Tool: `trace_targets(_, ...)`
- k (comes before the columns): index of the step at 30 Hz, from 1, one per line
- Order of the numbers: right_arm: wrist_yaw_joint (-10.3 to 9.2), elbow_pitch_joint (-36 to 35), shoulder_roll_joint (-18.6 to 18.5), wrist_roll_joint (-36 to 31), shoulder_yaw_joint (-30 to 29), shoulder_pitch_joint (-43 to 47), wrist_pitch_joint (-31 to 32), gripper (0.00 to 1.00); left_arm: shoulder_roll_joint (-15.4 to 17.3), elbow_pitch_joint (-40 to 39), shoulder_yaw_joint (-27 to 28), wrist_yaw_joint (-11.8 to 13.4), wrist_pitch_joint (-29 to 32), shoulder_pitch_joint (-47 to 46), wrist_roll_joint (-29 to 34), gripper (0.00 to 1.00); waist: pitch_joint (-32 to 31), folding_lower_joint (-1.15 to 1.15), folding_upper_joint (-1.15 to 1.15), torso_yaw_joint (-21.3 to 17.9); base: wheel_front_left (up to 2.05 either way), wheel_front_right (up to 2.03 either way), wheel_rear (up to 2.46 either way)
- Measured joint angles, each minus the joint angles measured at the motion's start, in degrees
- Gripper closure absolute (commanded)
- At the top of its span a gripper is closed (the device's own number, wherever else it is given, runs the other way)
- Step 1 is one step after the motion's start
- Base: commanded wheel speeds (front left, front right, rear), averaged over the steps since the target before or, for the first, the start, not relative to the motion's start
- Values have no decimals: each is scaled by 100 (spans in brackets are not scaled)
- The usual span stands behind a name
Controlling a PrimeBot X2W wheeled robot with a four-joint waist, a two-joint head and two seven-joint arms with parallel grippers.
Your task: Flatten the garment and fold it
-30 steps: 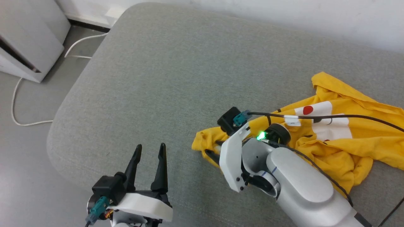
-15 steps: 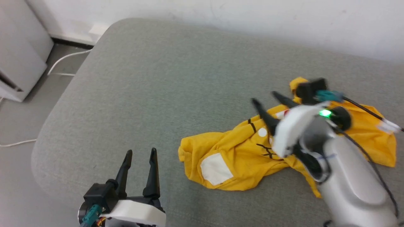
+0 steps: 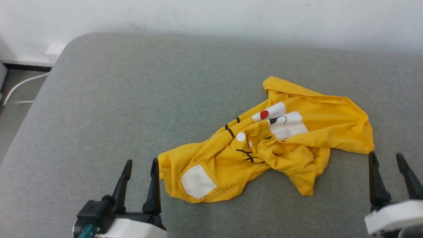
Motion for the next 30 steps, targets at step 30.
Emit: trace_targets(30, 0, 1106, 9, 380, 409, 414, -1321, 0, 743, 992, -993, -548, 2340, -3053, 108, 0, 309, 1, 0, -877, 0, 0, 0)
